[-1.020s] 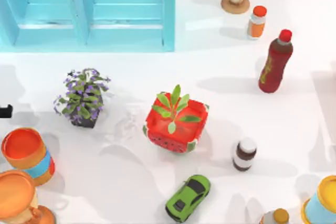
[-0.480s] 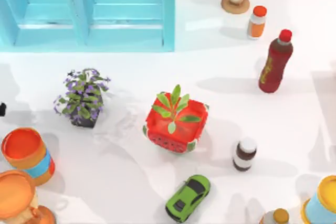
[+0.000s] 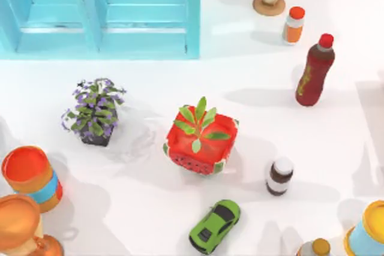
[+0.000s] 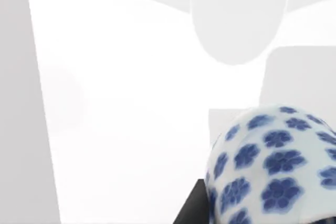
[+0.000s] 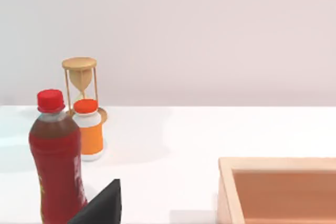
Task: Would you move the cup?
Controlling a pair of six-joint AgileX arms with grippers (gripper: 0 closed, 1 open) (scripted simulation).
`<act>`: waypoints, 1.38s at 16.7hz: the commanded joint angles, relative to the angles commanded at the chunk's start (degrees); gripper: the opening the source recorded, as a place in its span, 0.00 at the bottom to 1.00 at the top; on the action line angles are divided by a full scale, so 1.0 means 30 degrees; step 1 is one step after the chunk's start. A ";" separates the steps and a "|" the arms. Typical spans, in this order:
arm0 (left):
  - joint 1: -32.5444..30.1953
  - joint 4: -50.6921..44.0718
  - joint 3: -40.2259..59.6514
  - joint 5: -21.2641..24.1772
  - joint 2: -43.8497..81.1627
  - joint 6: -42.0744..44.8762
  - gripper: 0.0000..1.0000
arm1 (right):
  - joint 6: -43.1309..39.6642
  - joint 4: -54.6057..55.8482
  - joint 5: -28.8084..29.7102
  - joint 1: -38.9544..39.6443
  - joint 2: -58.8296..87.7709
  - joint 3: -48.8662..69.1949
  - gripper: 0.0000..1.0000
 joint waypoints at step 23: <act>0.2005 0.2834 -0.1123 0.0033 0.1811 0.2029 0.08 | 0.0000 0.0000 0.0000 0.0000 0.0000 0.0000 1.00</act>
